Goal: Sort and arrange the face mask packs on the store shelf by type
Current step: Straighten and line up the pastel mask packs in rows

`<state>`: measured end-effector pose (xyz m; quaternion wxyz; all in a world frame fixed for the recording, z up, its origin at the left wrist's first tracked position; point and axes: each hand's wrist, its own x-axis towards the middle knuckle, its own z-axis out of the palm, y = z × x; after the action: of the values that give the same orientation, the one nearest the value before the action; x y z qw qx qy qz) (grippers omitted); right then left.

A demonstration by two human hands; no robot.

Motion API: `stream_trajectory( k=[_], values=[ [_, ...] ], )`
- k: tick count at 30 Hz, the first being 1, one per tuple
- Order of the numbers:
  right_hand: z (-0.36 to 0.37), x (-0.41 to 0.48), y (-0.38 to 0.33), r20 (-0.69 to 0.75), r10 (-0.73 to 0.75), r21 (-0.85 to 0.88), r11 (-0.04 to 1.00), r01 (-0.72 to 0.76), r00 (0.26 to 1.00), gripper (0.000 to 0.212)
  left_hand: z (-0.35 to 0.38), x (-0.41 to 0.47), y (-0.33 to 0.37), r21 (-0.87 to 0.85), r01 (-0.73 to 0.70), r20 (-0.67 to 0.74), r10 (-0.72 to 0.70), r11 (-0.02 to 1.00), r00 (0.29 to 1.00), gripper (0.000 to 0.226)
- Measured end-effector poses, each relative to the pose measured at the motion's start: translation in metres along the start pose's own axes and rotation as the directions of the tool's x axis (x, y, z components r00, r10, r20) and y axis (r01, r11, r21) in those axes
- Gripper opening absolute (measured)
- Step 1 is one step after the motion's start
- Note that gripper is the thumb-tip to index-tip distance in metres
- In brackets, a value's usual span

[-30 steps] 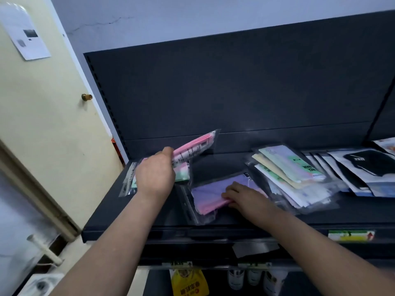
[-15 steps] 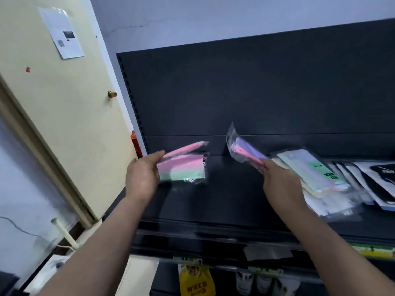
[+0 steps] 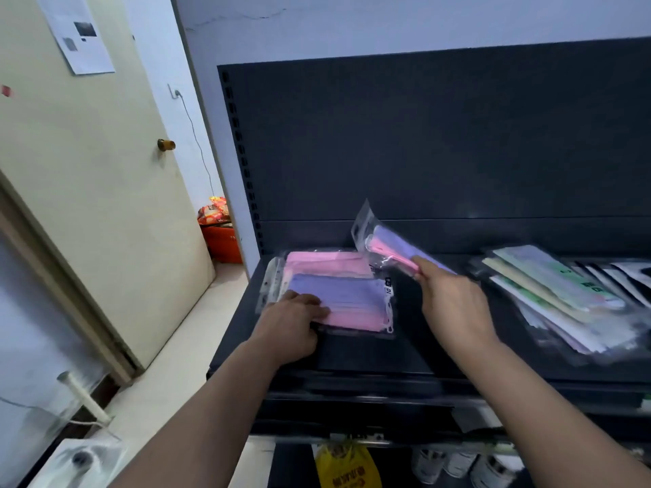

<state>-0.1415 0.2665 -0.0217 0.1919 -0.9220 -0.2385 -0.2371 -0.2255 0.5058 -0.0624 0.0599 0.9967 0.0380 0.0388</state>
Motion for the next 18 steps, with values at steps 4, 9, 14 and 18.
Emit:
stream_trajectory(
  k=[4,9,14,18],
  values=[
    [0.014,-0.008,-0.042,-0.141,-0.226,-0.177,0.964,0.200,0.964,0.051,-0.021,-0.012,-0.019,-0.570,0.242,-0.272,-0.458,0.785,0.846,0.043],
    [0.057,-0.040,-0.096,0.156,-0.410,-0.231,0.870,0.436,0.899,0.033,-0.054,-0.025,-0.049,-0.763,0.214,-0.355,-0.672,0.611,0.650,0.032],
    [0.054,-0.046,-0.103,0.369,-0.254,-0.108,0.944,0.312,0.894,0.030,-0.035,-0.032,-0.042,-0.289,0.127,-0.095,-0.161,0.949,0.982,0.049],
    [0.049,-0.042,-0.081,0.138,-0.020,-0.006,1.000,0.021,0.990,0.036,-0.019,-0.036,-0.034,-0.149,0.047,0.072,-0.037,0.988,0.997,0.059]
  ],
)
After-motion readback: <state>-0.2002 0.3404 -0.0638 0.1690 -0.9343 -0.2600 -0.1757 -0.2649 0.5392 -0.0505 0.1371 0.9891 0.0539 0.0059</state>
